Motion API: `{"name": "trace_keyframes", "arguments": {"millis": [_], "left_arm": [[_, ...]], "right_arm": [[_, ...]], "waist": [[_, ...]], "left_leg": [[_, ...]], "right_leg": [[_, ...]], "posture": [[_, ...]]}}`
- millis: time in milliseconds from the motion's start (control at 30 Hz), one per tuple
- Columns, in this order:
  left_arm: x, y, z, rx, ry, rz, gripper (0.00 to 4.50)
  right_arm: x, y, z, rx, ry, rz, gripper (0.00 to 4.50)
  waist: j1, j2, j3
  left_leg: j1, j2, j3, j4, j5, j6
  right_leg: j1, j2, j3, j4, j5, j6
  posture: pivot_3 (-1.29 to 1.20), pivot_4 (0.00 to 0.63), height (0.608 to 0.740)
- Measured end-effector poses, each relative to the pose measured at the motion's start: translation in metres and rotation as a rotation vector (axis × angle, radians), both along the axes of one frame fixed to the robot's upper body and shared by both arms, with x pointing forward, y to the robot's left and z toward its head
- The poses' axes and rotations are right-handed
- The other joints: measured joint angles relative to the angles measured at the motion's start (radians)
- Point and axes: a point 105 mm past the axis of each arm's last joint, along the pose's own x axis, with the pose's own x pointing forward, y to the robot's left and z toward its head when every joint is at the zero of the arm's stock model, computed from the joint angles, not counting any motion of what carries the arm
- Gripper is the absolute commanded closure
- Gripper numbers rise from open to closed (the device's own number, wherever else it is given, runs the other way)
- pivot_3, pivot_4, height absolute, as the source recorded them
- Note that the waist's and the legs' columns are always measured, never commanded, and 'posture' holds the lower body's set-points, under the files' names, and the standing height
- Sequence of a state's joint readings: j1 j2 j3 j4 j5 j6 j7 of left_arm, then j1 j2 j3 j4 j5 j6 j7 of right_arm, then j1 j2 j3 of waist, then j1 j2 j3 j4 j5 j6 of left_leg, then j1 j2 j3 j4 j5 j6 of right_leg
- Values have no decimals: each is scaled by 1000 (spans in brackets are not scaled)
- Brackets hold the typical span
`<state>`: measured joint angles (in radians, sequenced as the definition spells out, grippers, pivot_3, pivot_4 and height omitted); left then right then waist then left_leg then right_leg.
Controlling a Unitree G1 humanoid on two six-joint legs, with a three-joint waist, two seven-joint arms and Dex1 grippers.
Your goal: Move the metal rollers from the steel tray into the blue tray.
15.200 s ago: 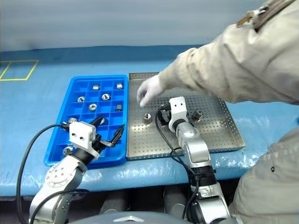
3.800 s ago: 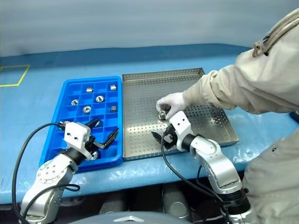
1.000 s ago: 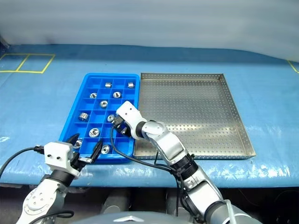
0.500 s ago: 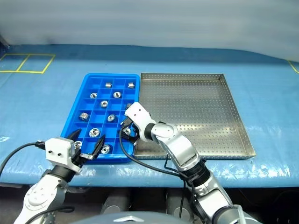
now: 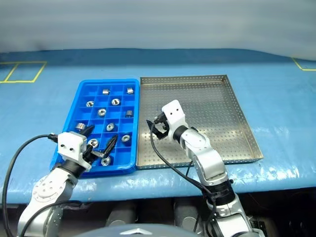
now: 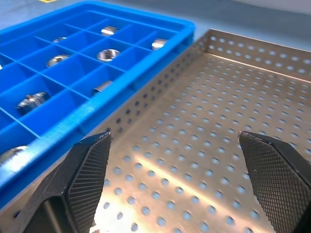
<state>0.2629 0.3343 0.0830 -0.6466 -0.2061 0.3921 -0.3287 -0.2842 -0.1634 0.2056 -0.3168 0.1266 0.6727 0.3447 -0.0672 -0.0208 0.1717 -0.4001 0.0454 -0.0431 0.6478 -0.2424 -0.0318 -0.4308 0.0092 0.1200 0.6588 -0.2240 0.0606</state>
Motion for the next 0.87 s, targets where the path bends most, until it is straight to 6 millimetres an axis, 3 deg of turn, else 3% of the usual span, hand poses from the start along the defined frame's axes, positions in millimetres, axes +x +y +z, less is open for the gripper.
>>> {"name": "trace_keyframes", "arguments": {"millis": [267,400,567,867], "left_arm": [[18,-13,2,7,-4,-83,0],[20,-17,-2,-1,10,-94,0],[21,-23,-3,-27,12,-94,0],[18,-18,-10,-30,33,-55,0]], "right_arm": [[-18,-32,-17,-25,27,-38,76],[-25,-31,-9,7,18,-12,76],[-35,-30,-13,25,53,38,76],[-39,-27,-13,19,61,94,76]], "waist": [[-61,0,0],[-84,0,0],[-93,0,0],[-99,0,0]], "left_leg": [[1,0,0,1,0,0],[1,0,0,1,0,0],[1,0,0,1,0,0],[1,0,-1,2,0,0]], "right_leg": [[1,1,1,1,1,2],[1,1,1,1,1,2],[1,1,2,1,2,3],[2,1,2,1,2,3]], "posture": [[-147,150,740],[-157,150,740],[-143,150,740],[-105,150,740]]}}
